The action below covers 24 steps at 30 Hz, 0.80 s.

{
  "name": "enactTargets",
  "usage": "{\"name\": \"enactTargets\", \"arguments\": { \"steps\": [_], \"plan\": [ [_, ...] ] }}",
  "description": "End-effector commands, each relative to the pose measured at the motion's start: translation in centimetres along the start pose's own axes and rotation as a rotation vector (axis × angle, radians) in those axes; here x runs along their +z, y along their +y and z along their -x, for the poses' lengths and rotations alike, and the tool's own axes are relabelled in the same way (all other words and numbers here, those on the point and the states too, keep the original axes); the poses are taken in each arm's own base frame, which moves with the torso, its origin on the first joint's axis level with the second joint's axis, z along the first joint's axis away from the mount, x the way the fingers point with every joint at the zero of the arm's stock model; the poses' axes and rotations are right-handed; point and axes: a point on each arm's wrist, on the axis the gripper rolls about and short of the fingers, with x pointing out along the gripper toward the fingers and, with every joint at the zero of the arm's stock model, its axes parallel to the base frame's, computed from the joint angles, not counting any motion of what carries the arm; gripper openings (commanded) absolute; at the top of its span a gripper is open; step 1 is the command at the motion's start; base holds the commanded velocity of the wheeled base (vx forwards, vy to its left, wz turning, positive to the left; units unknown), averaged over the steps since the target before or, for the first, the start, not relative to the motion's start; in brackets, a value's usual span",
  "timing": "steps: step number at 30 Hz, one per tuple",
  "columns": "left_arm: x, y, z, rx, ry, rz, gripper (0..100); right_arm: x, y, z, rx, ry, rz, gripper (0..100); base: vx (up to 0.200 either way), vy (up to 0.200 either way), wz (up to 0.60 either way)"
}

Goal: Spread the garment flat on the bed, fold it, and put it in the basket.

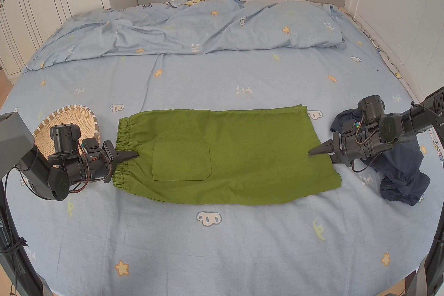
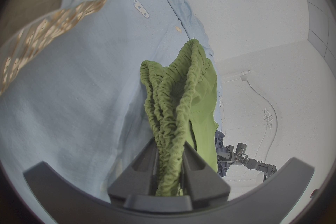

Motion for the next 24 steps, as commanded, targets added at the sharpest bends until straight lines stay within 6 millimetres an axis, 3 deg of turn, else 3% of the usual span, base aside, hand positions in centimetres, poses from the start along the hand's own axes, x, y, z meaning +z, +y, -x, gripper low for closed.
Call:
{"name": "enactTargets", "arguments": {
  "steps": [1,13,18,22,24],
  "plan": [
    [0.0,0.0,0.0,0.001,0.001,0.001,0,0.2,0.1,0.2,0.04,0.001,0.008,0,0.0,0.0,0.0],
    [-0.1,0.0,0.0,0.003,0.007,0.004,0,0.1,0.3,0.6,0.042,0.005,0.002,0,0.0,0.0,0.0],
    [0.1,0.1,0.2,0.008,0.016,0.017,0,-0.4,2.5,3.5,0.033,0.008,-0.001,0,0.0,0.0,0.0],
    [0.5,-1.4,1.2,0.031,0.041,0.033,0,-1.7,3.9,7.2,0.022,0.014,0.008,0,0.0,0.0,0.0],
    [0.8,-2.0,1.7,0.036,0.04,0.034,0,-2.1,4.1,7.7,0.019,0.018,0.003,0,0.0,0.0,0.0]
  ]
}}
